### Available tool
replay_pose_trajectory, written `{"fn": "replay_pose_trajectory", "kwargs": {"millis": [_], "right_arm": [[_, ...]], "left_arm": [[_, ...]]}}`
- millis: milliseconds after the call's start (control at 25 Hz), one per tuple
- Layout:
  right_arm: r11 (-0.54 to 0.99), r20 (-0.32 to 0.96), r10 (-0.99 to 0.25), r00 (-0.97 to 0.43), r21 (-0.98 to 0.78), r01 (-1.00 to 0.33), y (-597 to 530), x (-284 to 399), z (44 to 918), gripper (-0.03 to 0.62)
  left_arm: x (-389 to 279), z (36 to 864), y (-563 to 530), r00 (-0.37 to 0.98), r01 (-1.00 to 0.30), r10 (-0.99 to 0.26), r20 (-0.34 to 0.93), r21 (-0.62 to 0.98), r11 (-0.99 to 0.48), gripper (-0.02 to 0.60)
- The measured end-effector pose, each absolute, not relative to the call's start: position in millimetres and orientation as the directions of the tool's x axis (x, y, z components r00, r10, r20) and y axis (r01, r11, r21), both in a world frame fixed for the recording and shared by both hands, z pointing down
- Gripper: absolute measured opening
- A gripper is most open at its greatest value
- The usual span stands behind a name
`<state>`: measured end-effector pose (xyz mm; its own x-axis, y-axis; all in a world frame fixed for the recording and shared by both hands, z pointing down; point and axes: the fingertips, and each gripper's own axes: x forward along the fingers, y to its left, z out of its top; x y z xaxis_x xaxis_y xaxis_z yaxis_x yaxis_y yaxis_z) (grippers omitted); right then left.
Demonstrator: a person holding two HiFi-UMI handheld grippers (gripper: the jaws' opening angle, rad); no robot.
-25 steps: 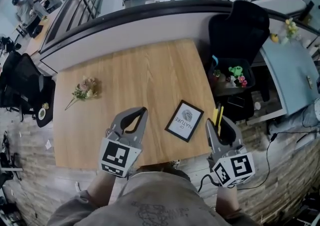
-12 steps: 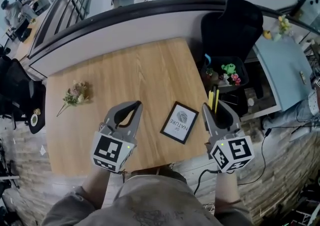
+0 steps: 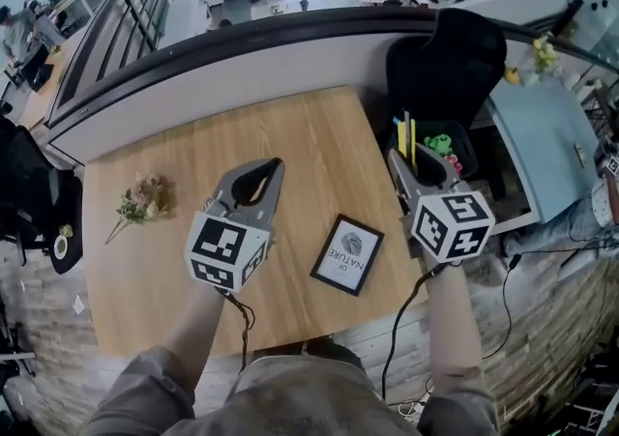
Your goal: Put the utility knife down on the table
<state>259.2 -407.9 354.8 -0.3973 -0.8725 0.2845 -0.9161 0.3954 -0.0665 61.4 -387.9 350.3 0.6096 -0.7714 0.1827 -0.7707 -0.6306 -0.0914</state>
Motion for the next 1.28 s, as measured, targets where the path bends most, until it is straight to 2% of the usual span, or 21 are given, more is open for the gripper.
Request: {"fn": "replay_pose_trajectory", "kwargs": {"millis": [360,680,960,1280], "right_arm": [[0.368,0.512,-0.784,-0.351,-0.072,-0.927,-488.3,266.7,462.5,0.137],[0.408,0.724,-0.585,-0.364,-0.125,-0.904,-492.3,259.7,610.2,0.137],[0.324,0.804,-0.478,-0.353,-0.212,-0.922,-479.3,257.0,696.8,0.137],[0.272,0.859,-0.416,-0.300,-0.197,-0.942,-468.8,267.1,744.6,0.138]], "left_arm": [[73.7,413.5,-448.9,0.627,-0.770,-0.743,0.235,0.037,-0.637,0.000],[79.5,512.5,-465.5,0.617,-0.758,-0.674,0.405,0.076,-0.648,0.000],[90.0,578.3,-464.6,0.630,-0.737,-0.601,0.492,0.135,-0.663,0.000],[94.3,628.5,-451.7,0.617,-0.745,-0.530,0.581,0.215,-0.631,0.000]]}}
